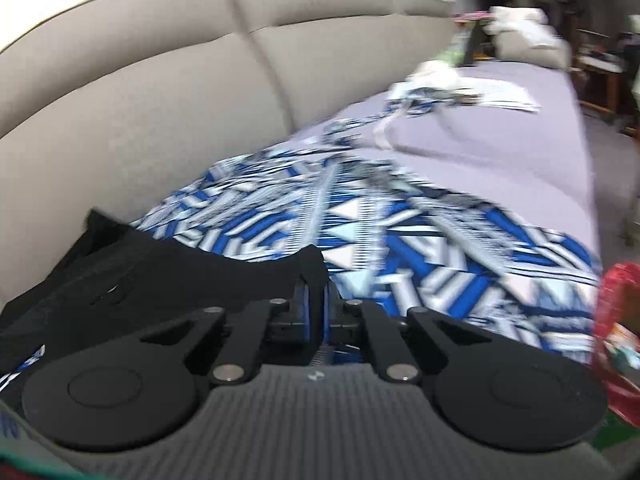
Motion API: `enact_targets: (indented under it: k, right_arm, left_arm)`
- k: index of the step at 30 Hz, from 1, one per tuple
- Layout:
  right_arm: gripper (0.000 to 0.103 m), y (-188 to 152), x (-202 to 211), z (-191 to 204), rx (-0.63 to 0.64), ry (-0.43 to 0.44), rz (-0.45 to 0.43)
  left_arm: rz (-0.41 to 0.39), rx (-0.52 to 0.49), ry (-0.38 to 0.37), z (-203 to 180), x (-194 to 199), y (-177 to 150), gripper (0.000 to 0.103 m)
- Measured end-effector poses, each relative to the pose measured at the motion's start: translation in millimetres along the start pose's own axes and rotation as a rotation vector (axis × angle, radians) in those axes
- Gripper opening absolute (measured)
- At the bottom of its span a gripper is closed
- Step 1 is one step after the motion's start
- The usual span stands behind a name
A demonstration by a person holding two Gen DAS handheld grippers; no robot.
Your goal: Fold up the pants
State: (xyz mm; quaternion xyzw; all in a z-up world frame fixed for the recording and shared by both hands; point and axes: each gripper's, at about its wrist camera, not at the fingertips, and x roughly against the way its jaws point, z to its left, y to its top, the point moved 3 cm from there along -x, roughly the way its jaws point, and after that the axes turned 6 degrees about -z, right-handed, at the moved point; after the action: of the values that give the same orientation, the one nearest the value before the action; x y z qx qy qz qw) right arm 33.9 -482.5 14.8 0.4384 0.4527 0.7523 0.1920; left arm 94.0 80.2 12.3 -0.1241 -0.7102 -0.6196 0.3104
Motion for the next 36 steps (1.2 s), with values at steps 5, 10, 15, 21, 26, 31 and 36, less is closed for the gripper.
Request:
enact_targets:
  k: [5, 10, 15, 21, 26, 31, 36]
  right_arm:
    - [0.009, -1, 18, -25, -0.012, -0.103, -0.007]
    - [0.06, 5, 36, -10, 0.051, -0.106, -0.063]
    - [0.086, 11, 54, 46, 0.033, 0.21, -0.013]
    - [0.094, 10, 46, 152, 0.056, 0.421, 0.083]
    - [0.097, 18, 16, 226, 0.07, 0.418, 0.147]
    - [0.1, 17, -26, 293, 0.16, 0.34, 0.169]
    - [0.1, -7, -71, 352, 0.263, 0.251, 0.22]
  left_arm:
    - [0.014, 0.07, 0.018, 23, -5, 7, 0.099]
    - [0.018, 0.134, -0.014, 37, -9, 42, 0.101]
    - [0.033, 0.235, -0.075, 44, -28, 105, 0.102]
    - [0.063, 0.299, -0.052, 35, -87, 180, 0.102]
    - [0.121, 0.364, 0.047, 30, -165, 220, 0.102]
    - [0.147, 0.471, 0.153, 35, -240, 230, 0.102]
    - [0.171, 0.495, 0.244, 37, -289, 224, 0.102]
